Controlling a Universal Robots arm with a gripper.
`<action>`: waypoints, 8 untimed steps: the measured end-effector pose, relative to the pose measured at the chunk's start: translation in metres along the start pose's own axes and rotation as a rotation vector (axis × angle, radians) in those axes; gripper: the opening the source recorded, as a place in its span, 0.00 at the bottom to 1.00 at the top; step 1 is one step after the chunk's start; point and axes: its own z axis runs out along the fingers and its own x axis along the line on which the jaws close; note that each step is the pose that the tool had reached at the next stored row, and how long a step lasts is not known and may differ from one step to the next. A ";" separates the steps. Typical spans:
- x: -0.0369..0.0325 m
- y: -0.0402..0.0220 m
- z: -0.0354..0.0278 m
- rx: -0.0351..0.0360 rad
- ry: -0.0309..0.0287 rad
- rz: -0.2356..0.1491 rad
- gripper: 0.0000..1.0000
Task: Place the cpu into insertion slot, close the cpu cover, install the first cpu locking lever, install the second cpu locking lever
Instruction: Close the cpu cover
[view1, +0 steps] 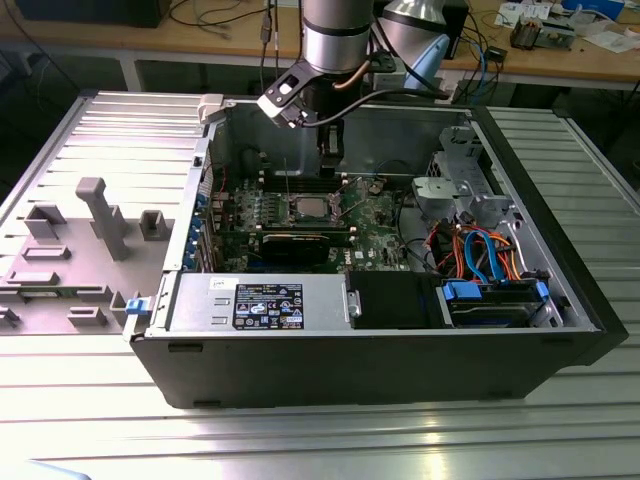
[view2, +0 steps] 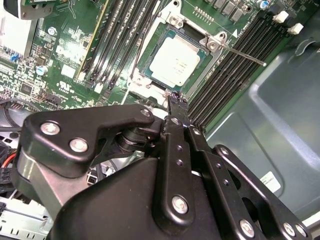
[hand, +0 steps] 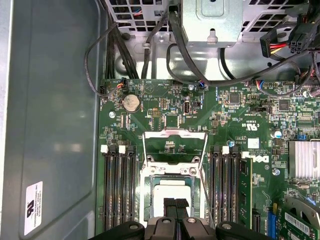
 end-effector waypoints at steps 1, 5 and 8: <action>0.0000 0.0002 0.0000 0.0001 0.0000 0.000 0.11; 0.0000 0.0009 0.0000 0.0000 0.0000 0.000 0.11; 0.0000 0.0011 0.0000 0.0000 0.0000 0.000 0.11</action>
